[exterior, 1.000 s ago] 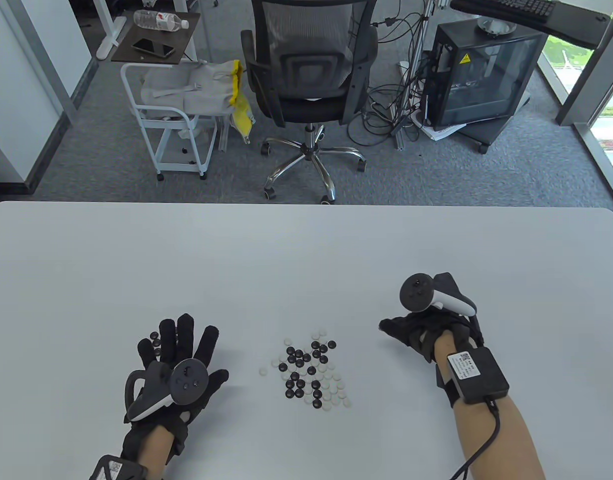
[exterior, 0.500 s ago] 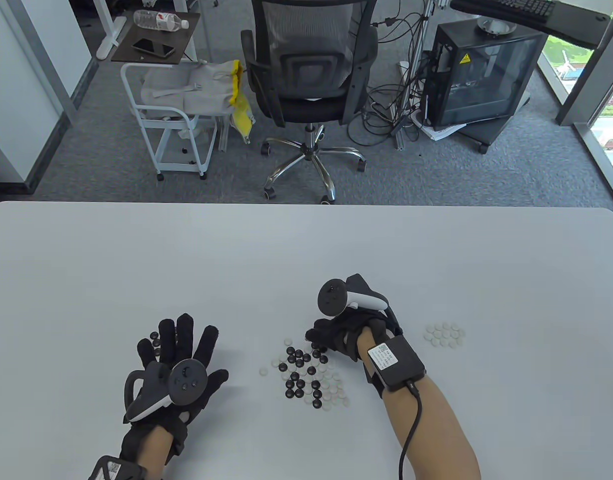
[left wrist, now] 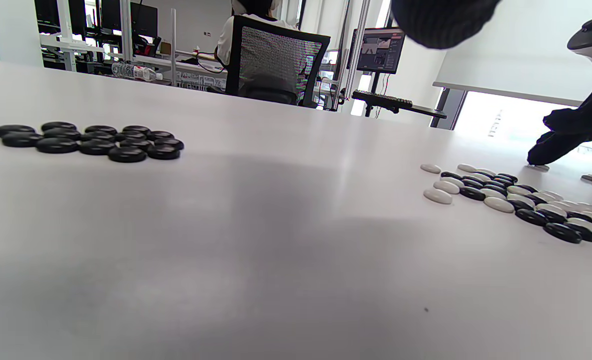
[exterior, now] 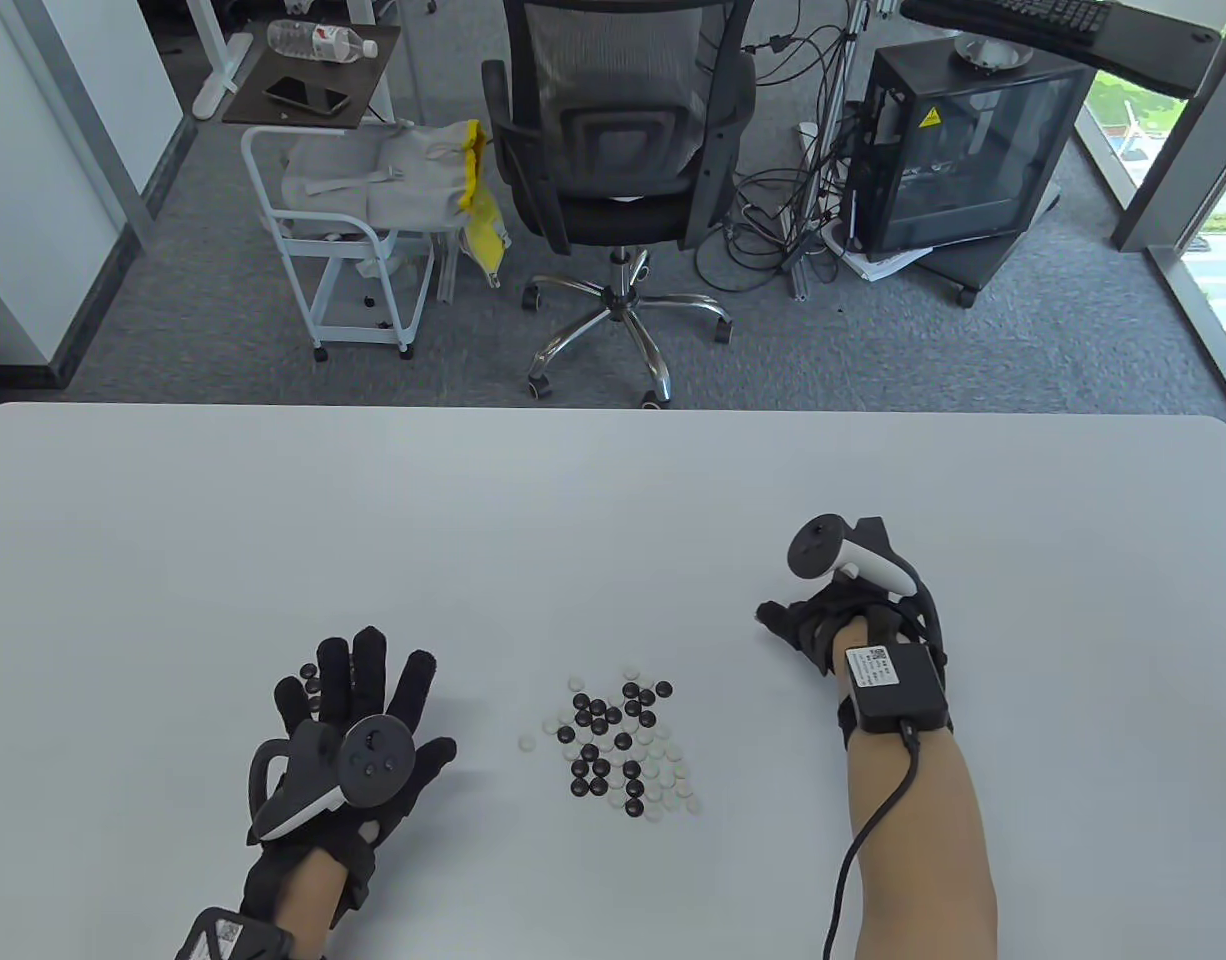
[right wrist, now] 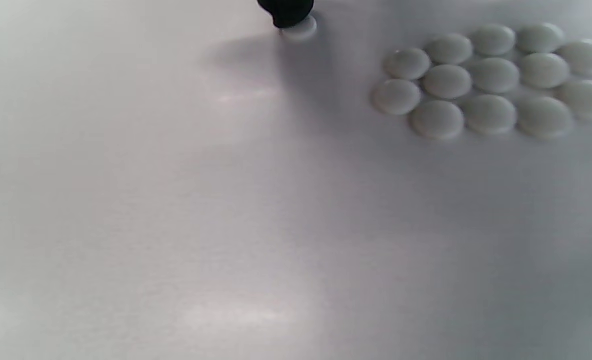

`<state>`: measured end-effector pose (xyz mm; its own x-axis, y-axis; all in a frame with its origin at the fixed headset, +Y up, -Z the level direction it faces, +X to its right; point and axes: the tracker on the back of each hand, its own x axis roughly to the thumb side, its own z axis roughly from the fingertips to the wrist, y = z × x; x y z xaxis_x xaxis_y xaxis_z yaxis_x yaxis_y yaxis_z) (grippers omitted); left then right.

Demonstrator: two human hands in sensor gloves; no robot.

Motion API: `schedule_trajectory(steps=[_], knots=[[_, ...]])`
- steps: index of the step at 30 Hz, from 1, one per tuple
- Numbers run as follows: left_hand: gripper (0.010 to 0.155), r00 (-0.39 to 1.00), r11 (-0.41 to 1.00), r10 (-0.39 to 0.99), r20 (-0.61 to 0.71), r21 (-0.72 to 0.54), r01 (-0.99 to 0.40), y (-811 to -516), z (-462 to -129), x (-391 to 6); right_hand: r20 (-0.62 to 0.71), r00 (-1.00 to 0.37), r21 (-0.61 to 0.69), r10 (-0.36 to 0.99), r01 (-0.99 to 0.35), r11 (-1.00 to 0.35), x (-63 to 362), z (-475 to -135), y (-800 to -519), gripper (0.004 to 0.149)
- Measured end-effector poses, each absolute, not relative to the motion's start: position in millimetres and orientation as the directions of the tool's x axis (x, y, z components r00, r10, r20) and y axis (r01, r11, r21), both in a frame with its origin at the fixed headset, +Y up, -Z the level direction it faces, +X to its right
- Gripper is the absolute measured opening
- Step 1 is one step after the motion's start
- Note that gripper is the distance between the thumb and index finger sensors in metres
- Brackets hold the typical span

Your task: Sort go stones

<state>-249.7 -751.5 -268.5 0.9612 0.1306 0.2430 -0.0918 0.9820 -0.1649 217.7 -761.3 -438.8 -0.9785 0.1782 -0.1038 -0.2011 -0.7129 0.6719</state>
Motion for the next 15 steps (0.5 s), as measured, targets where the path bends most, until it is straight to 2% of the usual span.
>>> schedule_trajectory(steps=[9,15], knots=[[0.081,0.962,0.981,0.119,0.244,-0.177,-0.076,-754.5,-269.8,-247.5,-0.181,-0.961,0.624,0.207,-0.275,-0.731,261.1,-427.2,-764.6,0.073],[0.081,0.964,0.982,0.123,0.236,-0.172,-0.083,-753.4,-270.1,-248.5,-0.199,-0.958,0.619,0.204,-0.285,-0.732,274.3,-423.0,-764.9,0.074]])
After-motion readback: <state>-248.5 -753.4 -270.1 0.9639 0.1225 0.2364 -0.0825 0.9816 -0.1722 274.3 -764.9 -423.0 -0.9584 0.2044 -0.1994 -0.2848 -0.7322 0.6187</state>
